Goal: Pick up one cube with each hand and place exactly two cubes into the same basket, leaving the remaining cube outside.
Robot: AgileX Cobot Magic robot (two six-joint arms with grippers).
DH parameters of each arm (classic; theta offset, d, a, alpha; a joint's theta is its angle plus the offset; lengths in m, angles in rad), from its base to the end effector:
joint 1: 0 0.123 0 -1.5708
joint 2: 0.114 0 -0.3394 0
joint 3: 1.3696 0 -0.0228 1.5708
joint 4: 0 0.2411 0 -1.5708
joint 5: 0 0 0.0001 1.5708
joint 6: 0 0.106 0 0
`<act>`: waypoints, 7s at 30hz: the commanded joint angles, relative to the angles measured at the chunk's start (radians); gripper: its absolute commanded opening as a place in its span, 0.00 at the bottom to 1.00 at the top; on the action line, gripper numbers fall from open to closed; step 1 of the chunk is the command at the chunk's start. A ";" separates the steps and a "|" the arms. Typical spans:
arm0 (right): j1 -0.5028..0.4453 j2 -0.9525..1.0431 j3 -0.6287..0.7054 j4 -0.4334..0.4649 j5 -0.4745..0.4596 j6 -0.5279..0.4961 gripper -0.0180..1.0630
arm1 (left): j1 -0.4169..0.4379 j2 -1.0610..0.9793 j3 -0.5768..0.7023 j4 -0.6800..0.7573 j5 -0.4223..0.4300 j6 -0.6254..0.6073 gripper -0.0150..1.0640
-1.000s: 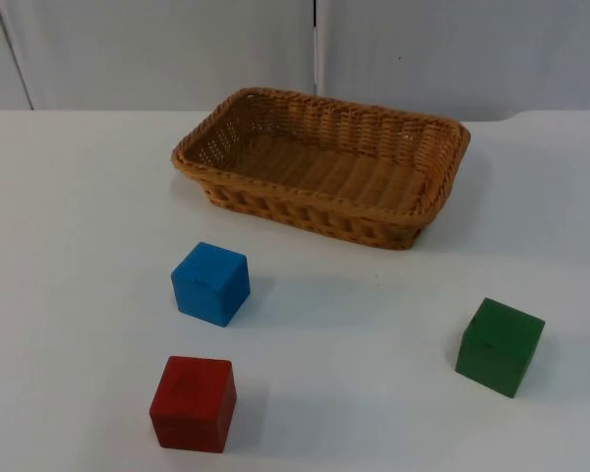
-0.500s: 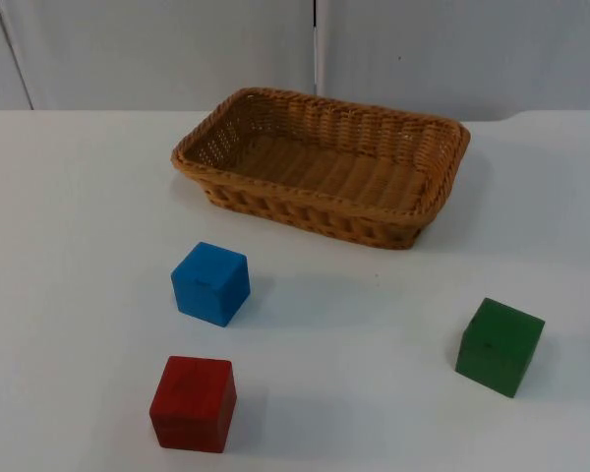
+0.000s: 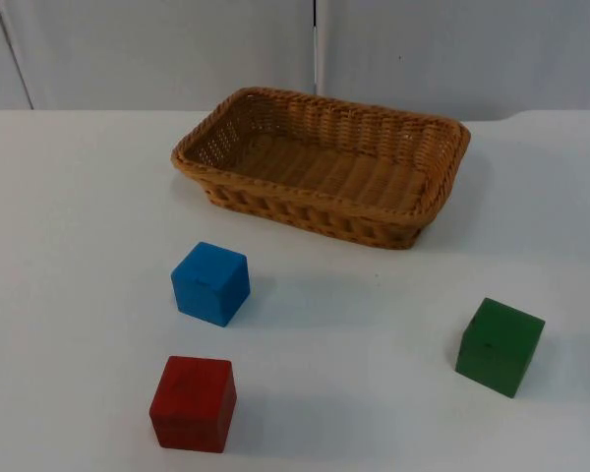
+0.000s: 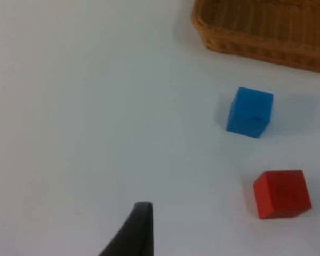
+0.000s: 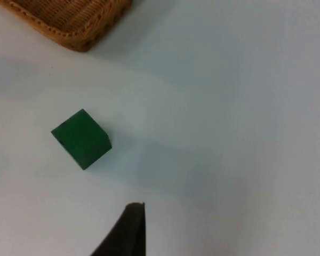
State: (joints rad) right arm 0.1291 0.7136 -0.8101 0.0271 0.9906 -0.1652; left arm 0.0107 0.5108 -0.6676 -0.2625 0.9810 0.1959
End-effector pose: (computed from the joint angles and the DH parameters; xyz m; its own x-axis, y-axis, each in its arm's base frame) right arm 0.0755 0.0122 0.3628 -0.6863 -0.2401 -0.6865 -0.2499 0.9643 -0.0875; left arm 0.0311 -0.0225 0.3335 -0.6520 0.0394 -0.7572 0.1828 0.9774 -0.1065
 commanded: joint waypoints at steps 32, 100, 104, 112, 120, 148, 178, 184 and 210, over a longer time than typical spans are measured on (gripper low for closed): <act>0.269 0.440 -0.116 -0.002 -0.126 -0.064 0.99 | -0.001 0.317 -0.008 -0.253 0.034 0.227 0.99; 0.381 1.041 -0.218 0.001 -0.355 -0.198 0.99 | -0.533 1.171 -0.123 -0.003 -0.483 -0.203 0.99; 0.381 1.083 -0.218 0.001 -0.378 -0.232 0.99 | -0.548 1.196 -0.123 -0.008 -0.516 -0.203 0.99; 0.381 1.194 -0.218 0.002 -0.448 -0.273 0.99 | -0.557 1.271 -0.123 0.001 -0.572 -0.205 0.99; 0.381 1.261 -0.218 0.005 -0.490 -0.273 0.99 | -0.557 1.364 -0.123 0.012 -0.623 -0.205 0.99; 0.381 1.294 -0.218 0.003 -0.536 -0.273 0.48 | -0.557 1.423 -0.123 0.019 -0.658 -0.205 0.81; 0.381 0.659 -0.218 0.005 -0.438 -0.189 0.02 | -0.557 0.889 -0.123 0.021 -0.589 -0.196 0.01; 0.381 0.621 -0.218 0.005 -0.438 -0.185 0.02 | -0.557 0.808 -0.123 0.044 -0.585 -0.203 0.01; 0.381 0.621 -0.218 0.005 -0.464 -0.124 0.02 | -0.557 0.808 -0.123 0.043 -0.594 -0.201 0.01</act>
State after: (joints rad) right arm 0.5055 1.3470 -1.0254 0.0306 0.5512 -0.3054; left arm -0.5410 1.3270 -0.7876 -0.2201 0.4005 0.0000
